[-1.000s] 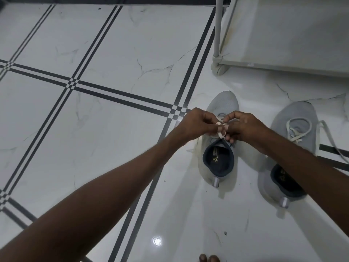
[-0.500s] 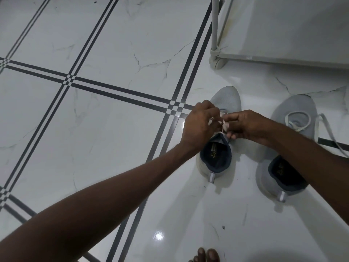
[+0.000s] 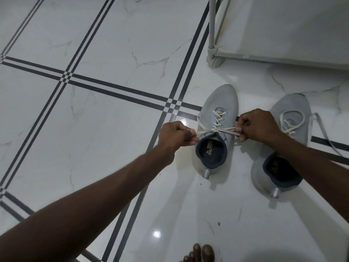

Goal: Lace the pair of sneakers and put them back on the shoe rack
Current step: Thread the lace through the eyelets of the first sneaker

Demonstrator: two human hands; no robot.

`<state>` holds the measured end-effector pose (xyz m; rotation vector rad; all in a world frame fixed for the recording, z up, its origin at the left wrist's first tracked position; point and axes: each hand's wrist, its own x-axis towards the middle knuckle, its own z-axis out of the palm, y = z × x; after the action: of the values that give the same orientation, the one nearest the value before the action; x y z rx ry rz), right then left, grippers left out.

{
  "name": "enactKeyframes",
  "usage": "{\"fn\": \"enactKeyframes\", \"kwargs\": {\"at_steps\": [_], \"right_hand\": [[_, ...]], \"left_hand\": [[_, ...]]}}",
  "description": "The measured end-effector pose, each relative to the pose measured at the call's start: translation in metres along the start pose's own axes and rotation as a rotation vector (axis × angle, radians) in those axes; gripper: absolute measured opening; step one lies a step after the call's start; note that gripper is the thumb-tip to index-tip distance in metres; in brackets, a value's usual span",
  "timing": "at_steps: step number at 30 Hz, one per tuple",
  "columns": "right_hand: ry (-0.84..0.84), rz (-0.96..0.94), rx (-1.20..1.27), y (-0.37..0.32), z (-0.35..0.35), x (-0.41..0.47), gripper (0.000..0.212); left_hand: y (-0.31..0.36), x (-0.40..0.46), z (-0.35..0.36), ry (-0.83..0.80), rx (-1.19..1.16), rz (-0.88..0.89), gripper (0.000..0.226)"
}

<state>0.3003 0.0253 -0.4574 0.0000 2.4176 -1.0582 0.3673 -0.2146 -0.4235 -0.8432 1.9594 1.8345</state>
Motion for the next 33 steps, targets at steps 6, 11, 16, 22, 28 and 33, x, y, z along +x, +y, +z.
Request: {"fn": "enactKeyframes", "kwargs": {"at_steps": [6, 11, 16, 22, 28, 33], "right_hand": [[0.130, -0.205, -0.334, -0.002, 0.010, -0.005, 0.009], [0.114, -0.451, -0.591, -0.004, 0.005, -0.001, 0.022], [-0.038, -0.551, -0.831, 0.002, 0.000, 0.003, 0.010], [-0.040, -0.431, -0.657, 0.012, -0.007, 0.010, 0.018], [-0.082, -0.386, -0.648, 0.017, -0.003, 0.004, 0.019], [-0.050, -0.377, -0.732, 0.014, 0.000, 0.003, 0.018]], "left_hand": [[-0.004, 0.012, -0.007, -0.083, 0.305, 0.204, 0.009], [0.003, 0.010, -0.001, -0.176, 0.827, 0.502, 0.010], [-0.001, 0.015, 0.001, -0.107, 1.356, 0.904, 0.022], [-0.005, 0.018, -0.011, -0.137, 1.460, 0.917, 0.035], [-0.016, 0.012, -0.014, -0.117, 1.407, 0.891, 0.031], [-0.021, 0.014, -0.017, -0.122, 1.377, 0.856, 0.029]]}}
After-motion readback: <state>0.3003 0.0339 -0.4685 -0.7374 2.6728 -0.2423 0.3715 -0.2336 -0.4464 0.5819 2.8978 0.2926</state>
